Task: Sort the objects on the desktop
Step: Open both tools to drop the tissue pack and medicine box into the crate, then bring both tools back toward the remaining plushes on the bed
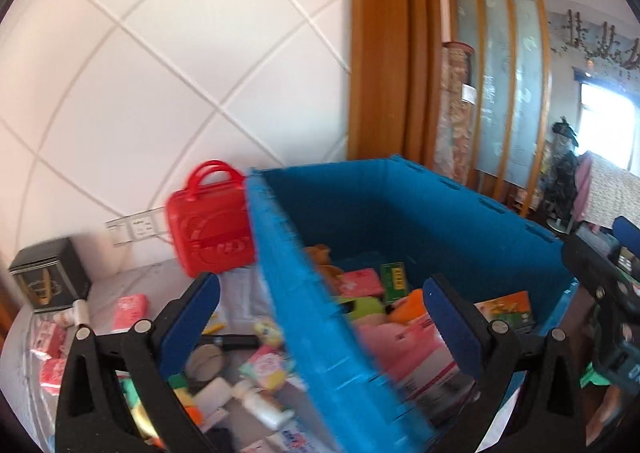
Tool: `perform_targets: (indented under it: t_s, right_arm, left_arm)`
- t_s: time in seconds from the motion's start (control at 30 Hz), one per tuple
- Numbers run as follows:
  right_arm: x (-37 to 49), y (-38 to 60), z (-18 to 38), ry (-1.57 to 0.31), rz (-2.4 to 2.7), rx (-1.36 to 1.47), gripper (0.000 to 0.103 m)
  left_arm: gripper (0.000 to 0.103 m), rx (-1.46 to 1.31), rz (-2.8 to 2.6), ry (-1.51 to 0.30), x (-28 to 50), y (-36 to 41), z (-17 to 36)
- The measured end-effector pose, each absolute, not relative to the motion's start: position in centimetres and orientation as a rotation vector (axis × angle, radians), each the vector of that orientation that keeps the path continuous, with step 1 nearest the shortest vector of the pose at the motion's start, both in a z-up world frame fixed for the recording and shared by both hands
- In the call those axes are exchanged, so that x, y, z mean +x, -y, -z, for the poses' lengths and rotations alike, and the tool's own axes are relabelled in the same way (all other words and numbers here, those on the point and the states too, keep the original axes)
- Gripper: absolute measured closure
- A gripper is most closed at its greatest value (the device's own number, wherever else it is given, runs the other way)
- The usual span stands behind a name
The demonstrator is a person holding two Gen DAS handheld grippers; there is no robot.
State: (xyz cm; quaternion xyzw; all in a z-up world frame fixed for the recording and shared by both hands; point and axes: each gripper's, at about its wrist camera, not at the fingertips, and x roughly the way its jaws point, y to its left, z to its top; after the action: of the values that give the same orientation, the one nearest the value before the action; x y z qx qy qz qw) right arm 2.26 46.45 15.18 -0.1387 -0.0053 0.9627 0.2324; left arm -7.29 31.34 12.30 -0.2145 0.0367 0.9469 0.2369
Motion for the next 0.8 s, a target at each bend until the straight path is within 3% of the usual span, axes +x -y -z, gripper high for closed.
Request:
perform_targets:
  t_s: [0.47, 0.8]
  right_arm:
    - [0.8, -24.9, -6.5, 0.038, -2.993, -0.576, 0.000]
    - [-0.5, -14.5, -1.2, 0.097, -3.089, -0.762, 0.000]
  left_arm:
    - [0.000, -0.822, -2.938, 0.051, -4.8, -6.3, -3.6]
    - [0.000, -0.962, -3.048, 0.077, -3.4, 3.5, 1.1]
